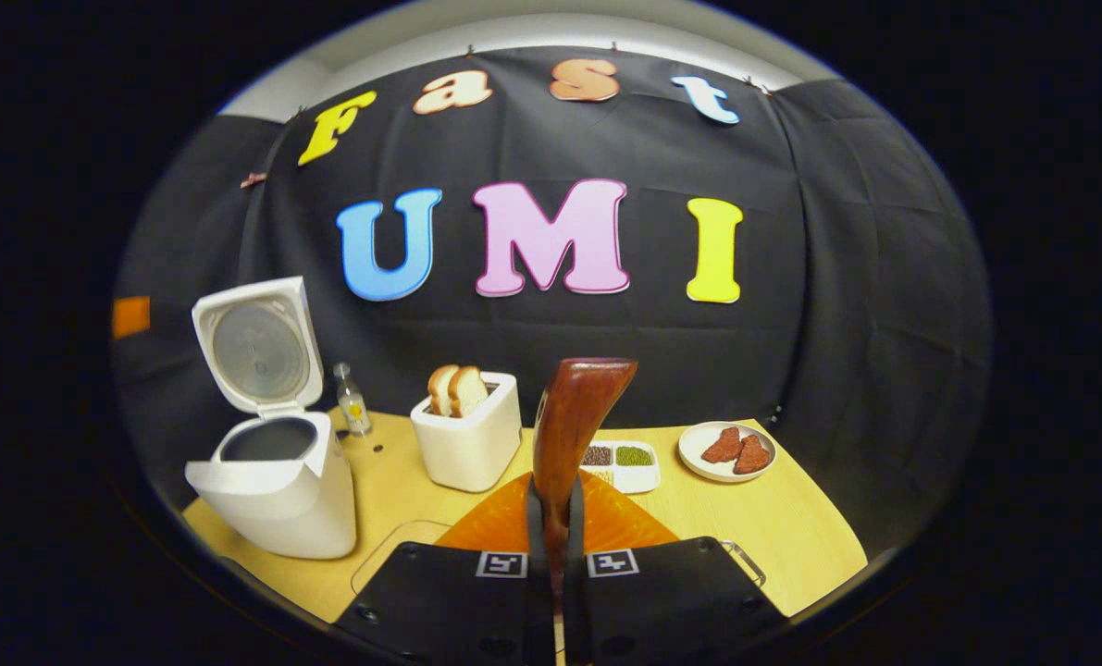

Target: Close the left gripper, press the button to open the rice cooker; take a wooden spoon from the chopstick holder with the right hand, scoop a spoonful of rice and pour it into the rice cooker, then put the wooden spoon back into the chopstick holder.

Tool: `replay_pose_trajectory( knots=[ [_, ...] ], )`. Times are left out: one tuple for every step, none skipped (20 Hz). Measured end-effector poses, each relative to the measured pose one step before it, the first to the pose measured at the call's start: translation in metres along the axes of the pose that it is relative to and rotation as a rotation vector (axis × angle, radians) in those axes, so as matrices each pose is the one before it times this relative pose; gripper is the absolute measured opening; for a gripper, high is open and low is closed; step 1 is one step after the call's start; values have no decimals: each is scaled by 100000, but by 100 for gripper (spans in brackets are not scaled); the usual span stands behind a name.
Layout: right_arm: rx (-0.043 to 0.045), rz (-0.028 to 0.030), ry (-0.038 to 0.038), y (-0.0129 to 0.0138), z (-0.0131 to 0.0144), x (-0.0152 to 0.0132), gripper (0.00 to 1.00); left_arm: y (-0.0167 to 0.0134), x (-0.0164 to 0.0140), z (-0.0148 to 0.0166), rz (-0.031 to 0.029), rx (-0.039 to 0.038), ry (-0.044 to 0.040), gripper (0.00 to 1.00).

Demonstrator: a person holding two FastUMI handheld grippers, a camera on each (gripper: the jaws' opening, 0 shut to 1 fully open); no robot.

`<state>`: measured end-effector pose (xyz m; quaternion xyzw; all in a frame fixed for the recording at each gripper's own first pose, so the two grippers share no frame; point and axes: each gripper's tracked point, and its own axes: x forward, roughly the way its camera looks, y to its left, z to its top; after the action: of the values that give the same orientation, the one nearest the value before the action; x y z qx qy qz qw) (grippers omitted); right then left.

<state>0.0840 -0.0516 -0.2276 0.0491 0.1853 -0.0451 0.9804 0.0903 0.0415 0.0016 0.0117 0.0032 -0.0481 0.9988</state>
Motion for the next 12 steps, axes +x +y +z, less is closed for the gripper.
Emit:
replay_pose_trajectory(
  knots=[
    [-3848, -1042, 1990, 886, -1142, 631, 9, 285, 288, -135, -809, -257, 8, 97],
    [-3860, -1289, 1905, 600, -1138, 544, 9, 306, 67, -93, -586, -14, 148, 97],
    [-4136, -969, 2224, 479, -1167, 679, 9, 360, 53, -187, -505, 56, 130, 97],
    [-4064, -1054, 2374, 507, -1214, 578, 9, 344, 97, -37, -361, -44, -19, 97],
    [-3826, -1321, 2126, 480, -1084, 675, 9, 325, 38, -102, -309, -25, -80, 97],
    [-3286, -736, 1892, 460, -929, 542, 9, 337, 97, 26, -44, 196, 77, 97],
    [-3754, -664, 2009, 668, -881, 614, 8, 373, 163, -69, 140, 197, 20, 97],
    [-3123, -322, 1913, 566, -721, 320, 9, 285, 141, -37, 101, 86, 62, 97],
    [-2360, -352, 4188, 552, -1050, 397, 8, 319, -26, -92, 37, -27, -24, 97],
    [389, -650, 2547, 403, -528, -106, 9, 193, 15, -35, -117, 201, 41, 97],
    [1920, -2698, 495, -53, -184, 120, 9, 291, 22, -91, 169, 112, -6, 97],
    [4018, -790, 448, 200, 68, 9, 9, 184, -65, -16, -74, -163, -37, 97]
  ],
)
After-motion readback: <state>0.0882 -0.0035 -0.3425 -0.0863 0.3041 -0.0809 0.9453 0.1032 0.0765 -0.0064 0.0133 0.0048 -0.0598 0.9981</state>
